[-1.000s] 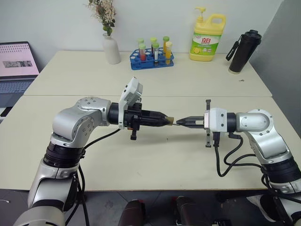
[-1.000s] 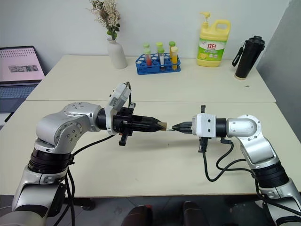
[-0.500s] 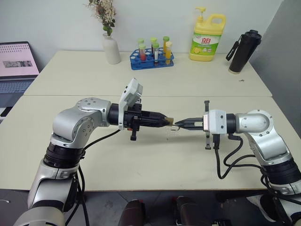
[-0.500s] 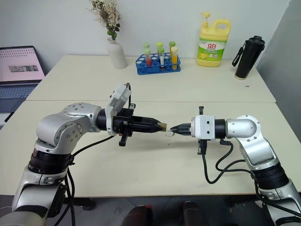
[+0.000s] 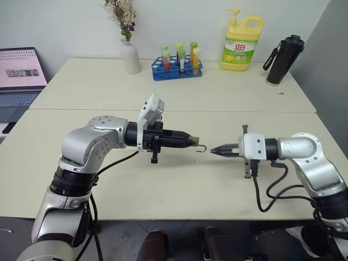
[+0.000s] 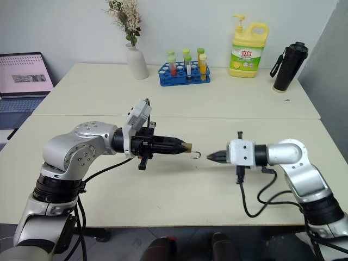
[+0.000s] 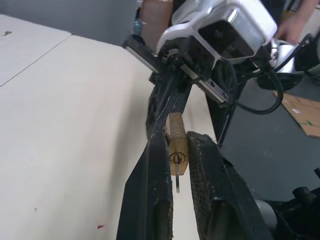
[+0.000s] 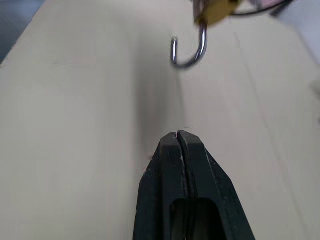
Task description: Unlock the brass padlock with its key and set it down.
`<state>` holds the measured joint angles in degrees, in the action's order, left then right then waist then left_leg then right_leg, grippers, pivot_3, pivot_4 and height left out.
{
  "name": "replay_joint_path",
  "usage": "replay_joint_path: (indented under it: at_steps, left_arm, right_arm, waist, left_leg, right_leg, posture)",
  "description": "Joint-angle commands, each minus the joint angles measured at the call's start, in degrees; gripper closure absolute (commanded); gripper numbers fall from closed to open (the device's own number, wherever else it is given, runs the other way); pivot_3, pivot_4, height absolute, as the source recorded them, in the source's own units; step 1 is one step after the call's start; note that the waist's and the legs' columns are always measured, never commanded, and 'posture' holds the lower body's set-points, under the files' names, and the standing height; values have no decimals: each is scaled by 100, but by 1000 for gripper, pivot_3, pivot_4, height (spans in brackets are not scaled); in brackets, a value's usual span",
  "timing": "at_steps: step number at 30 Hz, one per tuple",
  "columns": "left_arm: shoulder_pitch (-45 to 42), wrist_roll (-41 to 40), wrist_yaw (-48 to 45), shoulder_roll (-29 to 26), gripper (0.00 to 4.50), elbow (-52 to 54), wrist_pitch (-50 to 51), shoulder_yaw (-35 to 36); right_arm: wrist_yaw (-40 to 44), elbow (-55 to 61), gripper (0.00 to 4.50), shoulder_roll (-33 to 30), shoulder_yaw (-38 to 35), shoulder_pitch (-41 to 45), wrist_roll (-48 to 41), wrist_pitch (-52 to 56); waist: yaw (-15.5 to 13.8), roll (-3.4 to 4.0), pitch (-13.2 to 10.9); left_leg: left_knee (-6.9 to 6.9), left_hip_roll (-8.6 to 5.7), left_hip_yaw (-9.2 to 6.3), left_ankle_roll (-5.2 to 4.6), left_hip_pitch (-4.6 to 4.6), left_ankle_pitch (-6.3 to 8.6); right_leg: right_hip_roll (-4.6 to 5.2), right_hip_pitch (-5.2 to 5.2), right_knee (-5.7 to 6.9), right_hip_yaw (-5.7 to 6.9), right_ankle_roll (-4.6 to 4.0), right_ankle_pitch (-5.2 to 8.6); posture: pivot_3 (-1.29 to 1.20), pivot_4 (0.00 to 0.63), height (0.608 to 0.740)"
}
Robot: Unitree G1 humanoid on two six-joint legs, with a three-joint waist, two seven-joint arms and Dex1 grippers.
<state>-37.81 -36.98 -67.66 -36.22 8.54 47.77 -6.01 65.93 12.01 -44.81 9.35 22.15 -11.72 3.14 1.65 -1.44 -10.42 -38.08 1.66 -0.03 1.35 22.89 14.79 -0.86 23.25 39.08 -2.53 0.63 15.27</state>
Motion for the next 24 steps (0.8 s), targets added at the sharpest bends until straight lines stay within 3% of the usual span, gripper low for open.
replay_joint_path:
  at_steps: [1,6,11,24]
  left_arm:
    - [122,179,119,-32,4345,21,-217,-22]
    - [409,700,434,262,4345,-297,-740,-305]
    - [490,825,697,605,4345,-541,-739,-333]
    - [383,1080,926,1330,4345,-1436,-822,-484]
  right_arm:
    - [-68,562,3537,-220,-454,-257,-322,338]
    - [-419,1439,1691,-213,-741,-973,-836,1177]
    - [-930,1714,0,100,-635,-1221,-644,1277]
    - [-1330,1453,0,418,-153,-1144,-178,1323]
  waist:
    - [-1,0,0]
    - [-3,0,0]
    - [1,-1,0]
    - [-2,-1,1]
  left_leg:
    - [0,1,-2,0,1,0]
    - [0,2,-5,0,-2,0]
    - [-2,1,-3,0,0,0]
    - [-1,-1,-4,0,0,0]
  right_leg:
    - [0,0,0,0,0,0]
    - [-1,-2,1,1,5,3]
    - [-1,-2,1,-1,18,10]
    - [-2,-2,0,1,19,11]
  posture:
    - [0,150,740]
    - [0,150,740]
    - [0,150,740]
    - [0,150,740]
